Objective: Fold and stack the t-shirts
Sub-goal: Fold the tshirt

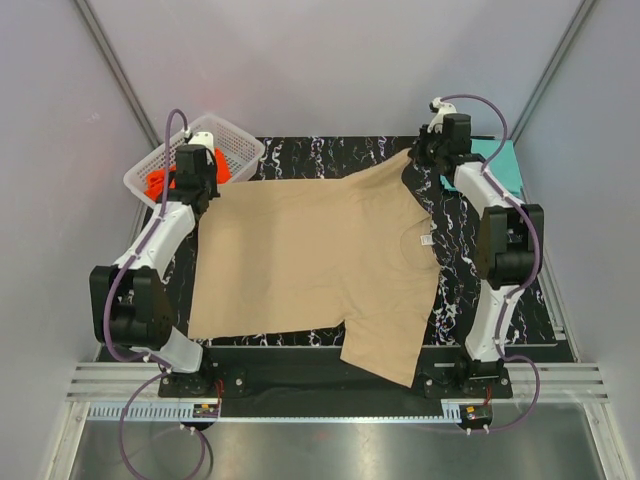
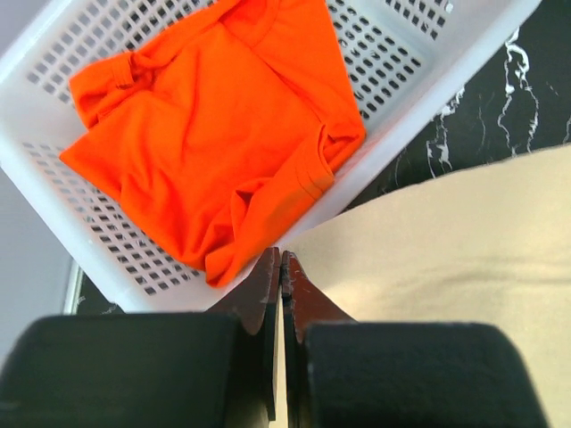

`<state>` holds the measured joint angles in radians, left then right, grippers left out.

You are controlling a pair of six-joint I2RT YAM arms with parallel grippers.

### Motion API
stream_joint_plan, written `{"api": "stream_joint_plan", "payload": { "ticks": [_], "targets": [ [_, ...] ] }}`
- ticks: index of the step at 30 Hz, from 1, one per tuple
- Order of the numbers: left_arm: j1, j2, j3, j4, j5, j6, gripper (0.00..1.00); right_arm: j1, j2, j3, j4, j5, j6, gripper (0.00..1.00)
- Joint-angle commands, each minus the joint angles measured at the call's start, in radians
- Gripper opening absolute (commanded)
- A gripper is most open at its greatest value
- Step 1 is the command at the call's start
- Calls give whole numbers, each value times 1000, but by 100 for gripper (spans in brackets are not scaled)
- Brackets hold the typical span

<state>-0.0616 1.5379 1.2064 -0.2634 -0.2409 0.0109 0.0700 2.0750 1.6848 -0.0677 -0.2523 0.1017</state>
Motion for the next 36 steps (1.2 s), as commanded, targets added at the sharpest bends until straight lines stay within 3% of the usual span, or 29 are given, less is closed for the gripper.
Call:
{"api": "stream_joint_plan", "payload": {
  "ticks": [1,6,14,19,26,36],
  "targets": [
    [2,-42,-28,170,-41,60,0,-3,-171,-100,-11,62,35,0],
    [2,-27,-62,262,-51,83,0,-4,-275,-296,57,1,105,0],
    [2,-64,-129,288,-40,61,0,-3,-437,-468,-7,129,108,0],
    [-1,-119,-168,291,-52,23,0,-4,-529,-597,24,73,200,0],
    [-53,-165,-301,352,-227,-54,0,-1,-638,-825,92,58,357,0],
    [-80,-168,-357,372,-379,-150,0,25,-782,-976,86,108,417,0]
  ]
}}
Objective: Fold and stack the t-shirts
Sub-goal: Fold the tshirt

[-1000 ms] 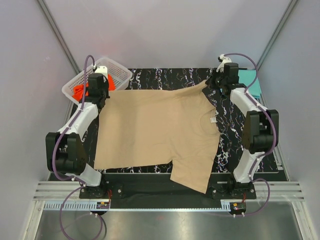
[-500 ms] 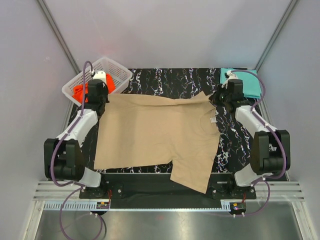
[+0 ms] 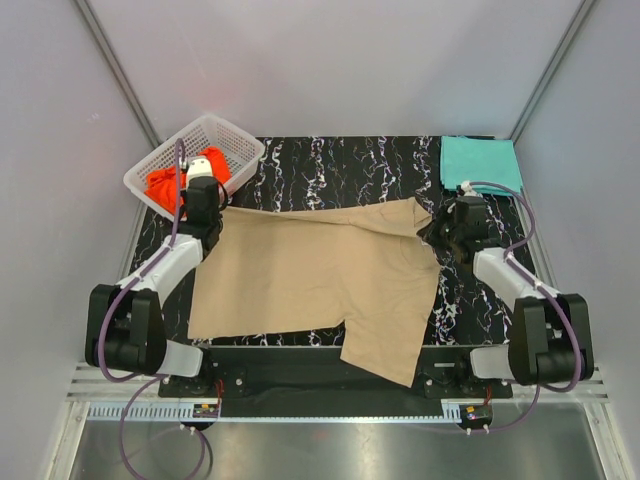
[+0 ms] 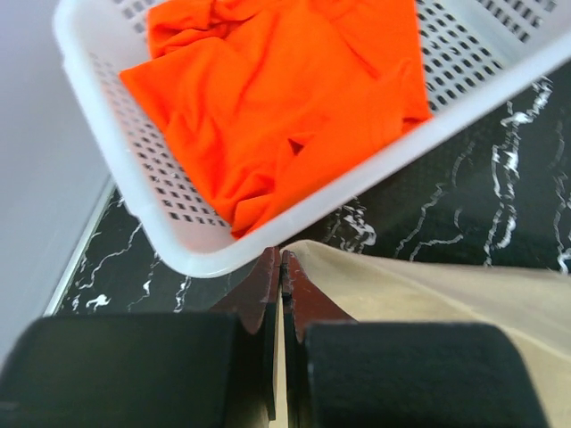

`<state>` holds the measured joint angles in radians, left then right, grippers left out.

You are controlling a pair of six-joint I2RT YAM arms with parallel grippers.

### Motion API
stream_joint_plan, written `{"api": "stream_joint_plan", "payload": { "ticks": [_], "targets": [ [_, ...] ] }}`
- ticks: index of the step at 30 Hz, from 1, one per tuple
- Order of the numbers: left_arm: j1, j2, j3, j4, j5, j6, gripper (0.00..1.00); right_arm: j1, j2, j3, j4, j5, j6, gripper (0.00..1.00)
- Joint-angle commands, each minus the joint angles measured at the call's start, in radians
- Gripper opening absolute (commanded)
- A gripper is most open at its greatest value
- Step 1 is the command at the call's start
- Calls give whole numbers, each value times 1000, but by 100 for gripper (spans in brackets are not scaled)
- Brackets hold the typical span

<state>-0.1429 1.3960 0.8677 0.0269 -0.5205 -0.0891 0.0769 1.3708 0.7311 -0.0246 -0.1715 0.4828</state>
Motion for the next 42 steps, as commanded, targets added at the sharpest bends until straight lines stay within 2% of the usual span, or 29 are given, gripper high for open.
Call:
{"api": "stream_joint_plan", "payload": {
  "ticks": [1,7,10,19,22,26,32,35,37,40,42],
  "targets": [
    [3,-31,-25,85,-114,-54,0,27,-88,-27,29,35,30,0],
    [2,-26,-30,50,-138,-78,0,44,-154,-59,-81,135,8,0],
    [2,-23,-33,7,-133,-96,0,46,-188,-78,-107,87,34,0],
    [-20,-3,-49,-113,-262,-230,0,115,-294,-114,-244,158,68,0],
    [-29,32,-26,-146,-280,-239,0,116,-328,-151,-255,191,121,0],
    [-32,95,31,-260,-274,-280,0,124,-380,-211,-222,102,189,0],
    [-32,77,-6,-252,-366,-356,0,129,-469,-234,-302,201,166,0],
    [-32,70,-1,-271,-371,-379,0,129,-489,-263,-279,137,181,0],
    [-32,87,22,-298,-371,-386,5,129,-487,-292,-238,78,195,0],
    [-32,107,40,-335,-378,-411,6,129,-484,-311,-218,52,195,0],
    [-32,107,42,-370,-394,-441,10,129,-486,-315,-216,43,192,3]
  ]
}}
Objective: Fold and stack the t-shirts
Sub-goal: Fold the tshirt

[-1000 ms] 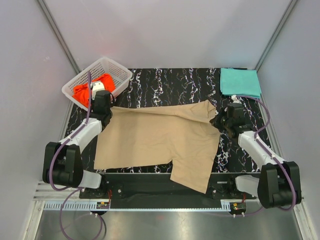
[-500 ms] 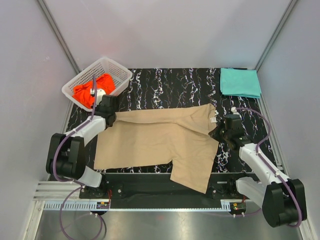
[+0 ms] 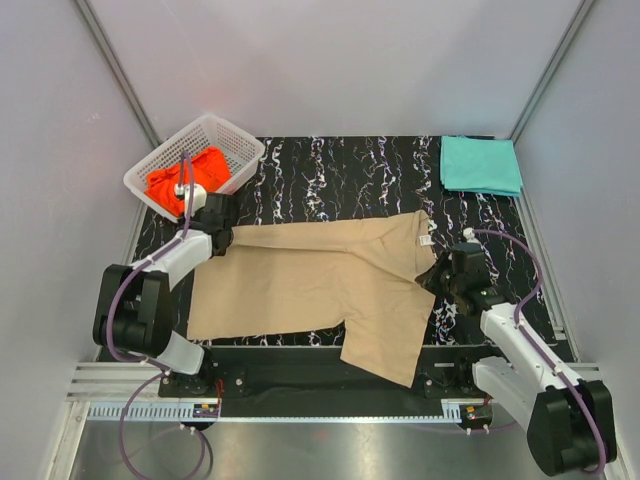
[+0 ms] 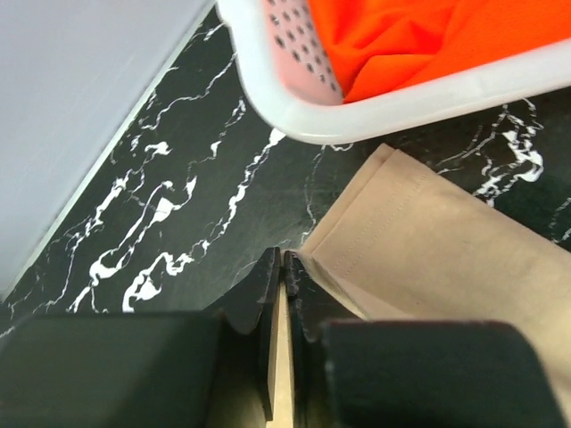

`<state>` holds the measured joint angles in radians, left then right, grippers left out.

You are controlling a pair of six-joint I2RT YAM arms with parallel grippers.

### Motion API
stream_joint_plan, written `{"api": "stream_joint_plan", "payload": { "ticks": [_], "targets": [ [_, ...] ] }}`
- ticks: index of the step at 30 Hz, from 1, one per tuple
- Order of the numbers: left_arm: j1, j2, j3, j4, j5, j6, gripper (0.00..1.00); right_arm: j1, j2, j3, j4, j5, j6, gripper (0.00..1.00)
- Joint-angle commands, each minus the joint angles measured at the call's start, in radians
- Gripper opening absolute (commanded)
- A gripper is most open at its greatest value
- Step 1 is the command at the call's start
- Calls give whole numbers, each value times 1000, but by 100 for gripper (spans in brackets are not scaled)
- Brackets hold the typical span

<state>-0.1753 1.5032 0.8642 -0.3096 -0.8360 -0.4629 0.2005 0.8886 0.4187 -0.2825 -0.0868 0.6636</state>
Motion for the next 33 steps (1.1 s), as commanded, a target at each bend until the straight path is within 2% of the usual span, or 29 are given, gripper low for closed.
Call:
{"api": "stream_joint_plan", "payload": {
  "ticks": [1,2,4,7,8,11,14,16,17,18,20,25,33],
  "targets": [
    [0,-3,45,-64,-107,-85,25,7,-4,-1,42,-53,8,8],
    [0,-3,44,-81,-123,-103,34,7,-4,0,42,-56,8,10],
    [0,-8,52,-152,-167,-164,45,5,-7,12,14,-36,1,11],
    [0,-31,52,-248,-224,-267,49,7,-10,26,-9,-11,4,13],
    [-1,-37,53,-267,-232,-296,54,5,-4,32,-17,-8,4,18],
    [-1,-95,41,-278,-230,-329,55,7,9,64,-64,-4,25,30],
    [0,-142,35,-260,-181,-313,56,5,-3,101,-98,13,48,37],
    [-1,-167,33,-193,-36,-258,55,5,-4,144,-127,60,45,40],
    [-6,-184,30,-148,50,-138,54,7,16,159,-130,79,36,41],
    [-19,-189,18,-105,187,-85,54,5,38,181,-127,84,6,42],
    [-81,-181,10,-48,235,-11,55,2,152,259,-119,151,-25,43],
    [-131,-149,27,-26,437,-16,57,-50,500,469,-107,24,-196,49],
    [-135,-64,58,9,566,-20,60,-127,763,693,-95,-25,-282,48]
  ]
}}
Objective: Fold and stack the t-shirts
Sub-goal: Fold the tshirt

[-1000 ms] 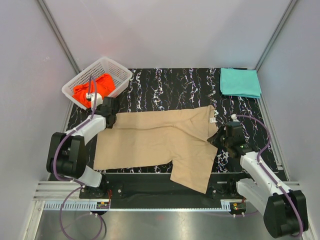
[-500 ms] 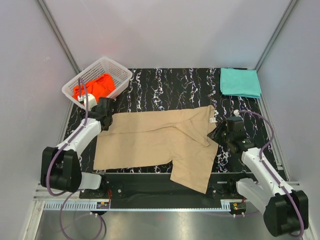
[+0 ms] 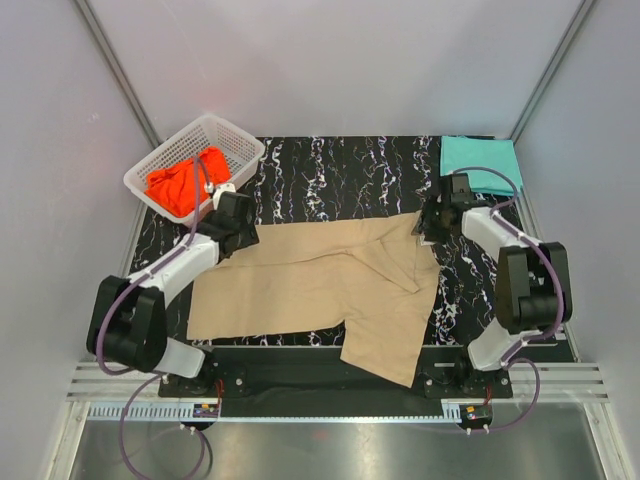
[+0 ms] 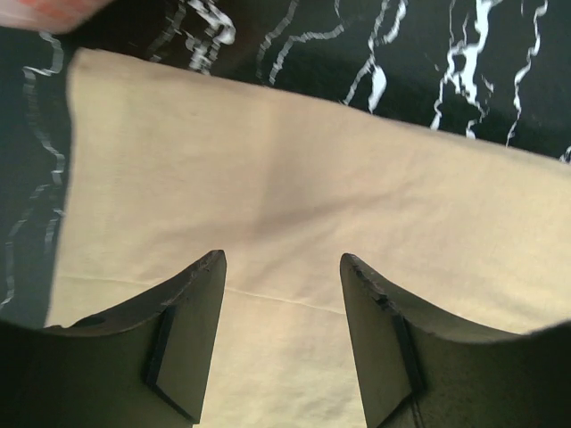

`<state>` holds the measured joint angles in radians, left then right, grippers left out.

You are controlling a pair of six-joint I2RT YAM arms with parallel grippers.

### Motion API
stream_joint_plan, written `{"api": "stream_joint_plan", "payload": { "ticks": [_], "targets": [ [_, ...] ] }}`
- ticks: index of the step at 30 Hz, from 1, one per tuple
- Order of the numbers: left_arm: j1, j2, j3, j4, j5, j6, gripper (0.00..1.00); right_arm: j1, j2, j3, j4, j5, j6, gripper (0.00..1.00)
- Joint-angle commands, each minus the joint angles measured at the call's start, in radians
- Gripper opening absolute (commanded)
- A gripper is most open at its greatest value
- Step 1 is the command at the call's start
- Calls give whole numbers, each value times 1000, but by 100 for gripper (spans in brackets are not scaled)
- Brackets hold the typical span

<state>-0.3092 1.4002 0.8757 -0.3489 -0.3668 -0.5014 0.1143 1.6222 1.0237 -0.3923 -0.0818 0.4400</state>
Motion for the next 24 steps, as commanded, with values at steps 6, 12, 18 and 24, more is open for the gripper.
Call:
{"api": "stream_joint_plan", "payload": {
  "ticks": [6,12,18,24],
  "targets": [
    [-1,143,123,19,92,35,60,-58,160,217,21,-2,-106,48],
    [-1,235,181,7,68,41,60,-57,289,346,-34,-10,-63,47],
    [1,316,218,-2,57,29,60,-56,367,433,-100,43,-35,43],
    [19,388,241,-39,37,15,61,-88,334,363,21,41,-61,10]
  ]
}}
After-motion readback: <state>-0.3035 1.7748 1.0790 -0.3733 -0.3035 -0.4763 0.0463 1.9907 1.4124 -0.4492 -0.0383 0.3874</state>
